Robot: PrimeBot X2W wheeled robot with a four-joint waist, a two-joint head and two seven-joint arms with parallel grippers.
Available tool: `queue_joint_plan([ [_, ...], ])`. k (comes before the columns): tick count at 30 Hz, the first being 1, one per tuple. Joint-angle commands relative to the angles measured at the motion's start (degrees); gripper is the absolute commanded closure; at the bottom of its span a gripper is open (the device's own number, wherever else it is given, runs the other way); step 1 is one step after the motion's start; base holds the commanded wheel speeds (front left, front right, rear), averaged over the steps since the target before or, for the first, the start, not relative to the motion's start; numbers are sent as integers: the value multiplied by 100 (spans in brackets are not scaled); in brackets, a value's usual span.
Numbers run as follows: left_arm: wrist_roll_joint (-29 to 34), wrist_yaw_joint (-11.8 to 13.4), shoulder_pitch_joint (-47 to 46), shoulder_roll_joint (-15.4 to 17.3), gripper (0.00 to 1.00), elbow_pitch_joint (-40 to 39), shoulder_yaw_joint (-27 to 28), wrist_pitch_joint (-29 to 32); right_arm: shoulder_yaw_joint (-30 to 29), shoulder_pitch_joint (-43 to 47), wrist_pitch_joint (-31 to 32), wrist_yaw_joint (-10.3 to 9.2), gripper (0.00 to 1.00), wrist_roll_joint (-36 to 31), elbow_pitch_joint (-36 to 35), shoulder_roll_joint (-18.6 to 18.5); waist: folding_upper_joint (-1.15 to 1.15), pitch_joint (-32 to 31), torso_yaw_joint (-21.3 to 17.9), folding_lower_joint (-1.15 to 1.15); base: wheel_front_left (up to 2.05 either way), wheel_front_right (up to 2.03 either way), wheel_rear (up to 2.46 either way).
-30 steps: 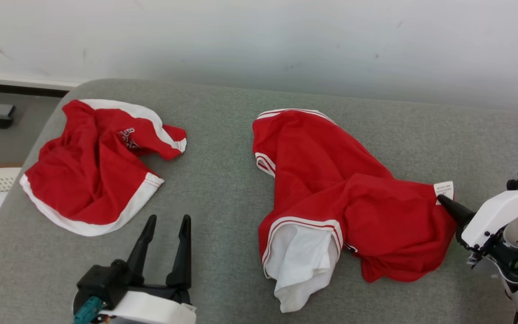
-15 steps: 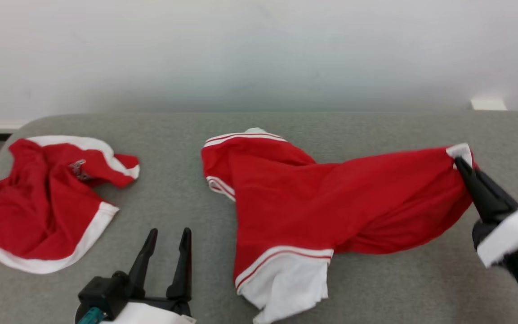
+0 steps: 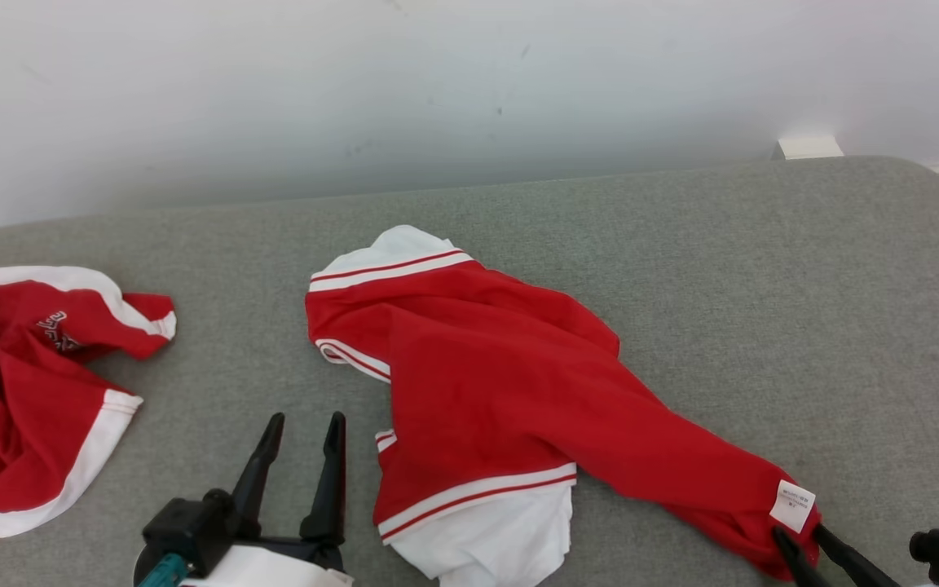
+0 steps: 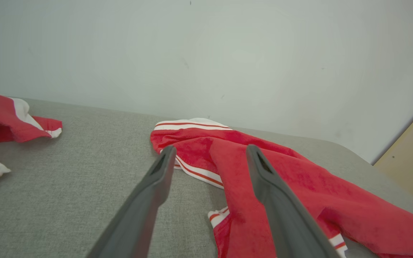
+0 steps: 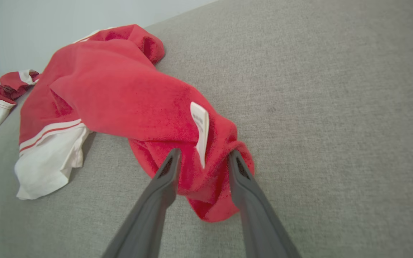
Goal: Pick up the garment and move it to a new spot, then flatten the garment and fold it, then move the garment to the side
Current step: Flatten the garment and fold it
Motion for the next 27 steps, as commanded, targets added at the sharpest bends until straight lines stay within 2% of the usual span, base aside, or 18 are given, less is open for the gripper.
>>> queue_joint_plan([
  [1,27,-28,-27,21,0,35,7,-3,65,69,43,-13,0,35,94,-38,0,-25,-27,0,0,0,0],
  [8,-40,-12,57,21,0,63,79,-3,-443,79,-672,-13,0,276,-238,-112,0,-218,-14,0,0,0,0],
  [10,-51,-13,88,22,0,50,97,-3,-718,37,-844,-13,0,133,-371,-53,0,-303,20,0,0,0,0],
  [14,-89,-20,171,22,0,78,60,-3,-1408,110,-934,-13,0,-381,-559,364,0,-470,113,0,0,0,0],
  [15,-89,-20,171,22,0,78,60,-3,-1408,110,-934,-13,0,-381,-559,364,0,-470,113,0,0,0,0],
  [18,-100,-41,219,20,0,129,16,-3,-2004,302,-936,-13,0,-817,-699,835,0,-549,165,0,0,0,0],
  [22,-348,-117,319,19,0,482,-167,32,-2248,413,-938,-13,0,-1192,-775,1171,0,-592,186,0,0,0,0],
  [24,-820,-183,244,23,0,685,-342,210,-2282,468,-939,-13,0,-1298,-779,1255,0,-600,184,0,0,0,0],
  [27,-845,-224,71,42,0,927,-554,591,-2342,468,-939,-13,0,-1399,-789,1314,0,-561,147,0,0,0,0],
])
